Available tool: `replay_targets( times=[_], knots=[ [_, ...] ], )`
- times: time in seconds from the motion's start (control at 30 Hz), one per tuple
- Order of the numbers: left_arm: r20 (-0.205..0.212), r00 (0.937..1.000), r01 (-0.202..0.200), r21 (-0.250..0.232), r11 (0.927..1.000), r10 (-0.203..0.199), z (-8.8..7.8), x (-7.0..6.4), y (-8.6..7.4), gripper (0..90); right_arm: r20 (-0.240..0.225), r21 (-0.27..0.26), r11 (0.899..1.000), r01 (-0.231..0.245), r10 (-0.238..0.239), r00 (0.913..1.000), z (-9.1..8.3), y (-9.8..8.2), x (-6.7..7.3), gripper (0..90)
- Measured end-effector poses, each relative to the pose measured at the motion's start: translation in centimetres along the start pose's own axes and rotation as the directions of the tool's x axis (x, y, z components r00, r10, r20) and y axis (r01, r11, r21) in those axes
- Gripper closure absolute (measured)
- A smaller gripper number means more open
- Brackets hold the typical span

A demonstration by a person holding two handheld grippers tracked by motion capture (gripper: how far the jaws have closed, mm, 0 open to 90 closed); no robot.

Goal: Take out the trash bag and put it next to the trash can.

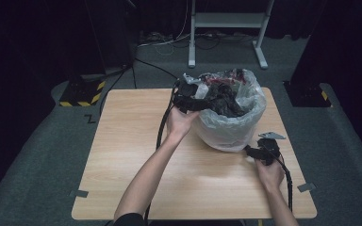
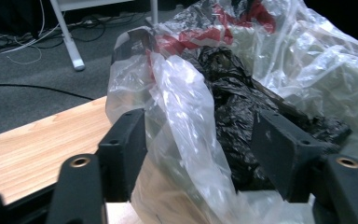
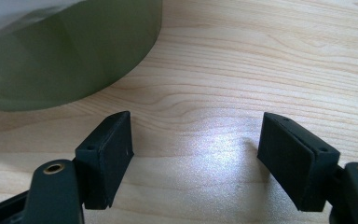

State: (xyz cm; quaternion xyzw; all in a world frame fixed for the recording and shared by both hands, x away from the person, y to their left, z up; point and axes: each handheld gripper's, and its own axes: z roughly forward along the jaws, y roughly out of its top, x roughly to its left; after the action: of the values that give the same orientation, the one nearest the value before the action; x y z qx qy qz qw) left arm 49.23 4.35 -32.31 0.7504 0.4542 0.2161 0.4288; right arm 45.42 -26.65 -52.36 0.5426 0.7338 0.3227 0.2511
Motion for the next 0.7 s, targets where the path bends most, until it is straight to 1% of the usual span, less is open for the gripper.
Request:
replay_targets(
  times=[0.2,0.33,0.43,0.53,0.6,0.63,0.67,0.7],
  knots=[
    [-0.01,0.9999,-0.005,0.012,0.9999,0.005,0.9,0.0,0.4,45.1,0.0,0.001,1.0,-0.002,0.002,1.0,0.0,0.0,0.0,26.0],
    [-0.031,0.999,-0.03,0.02,0.9993,0.031,1.5,-0.1,0.6,50.9,0.0,0.001,1.0,-0.002,0.002,1.0,0.0,0.0,0.0,25.9],
    [-0.032,0.9991,-0.027,0.023,0.9994,0.027,1.8,0.0,0.7,54.3,0.0,0.001,1.0,-0.002,0.002,1.0,0.0,0.0,0.0,26.0],
    [-0.039,0.998,-0.048,0.028,0.9984,0.049,2.1,0.0,0.7,61.5,0.0,0.001,1.0,-0.002,0.002,1.0,0.0,0.0,0.0,26.0],
    [-0.042,0.9975,-0.056,0.03,0.998,0.057,2.2,0.0,0.7,65.5,0.0,0.001,1.0,-0.003,0.003,1.0,0.0,0.0,0.0,26.0],
    [-0.04,0.9975,-0.057,0.03,0.9979,0.058,2.3,0.0,0.7,68.7,0.0,0.001,1.0,-0.002,0.002,1.0,0.0,0.0,0.0,26.0],
    [-0.037,0.9975,-0.059,0.03,0.9978,0.06,2.3,0.0,0.7,73.8,0.0,0.001,1.0,-0.002,0.003,1.0,0.0,0.0,0.0,25.9],
    [-0.032,0.9977,-0.059,0.029,0.9978,0.06,2.3,0.0,0.7,73.8,0.0,0.001,1.0,-0.002,0.003,1.0,0.0,0.0,0.0,25.9]
  ],
)
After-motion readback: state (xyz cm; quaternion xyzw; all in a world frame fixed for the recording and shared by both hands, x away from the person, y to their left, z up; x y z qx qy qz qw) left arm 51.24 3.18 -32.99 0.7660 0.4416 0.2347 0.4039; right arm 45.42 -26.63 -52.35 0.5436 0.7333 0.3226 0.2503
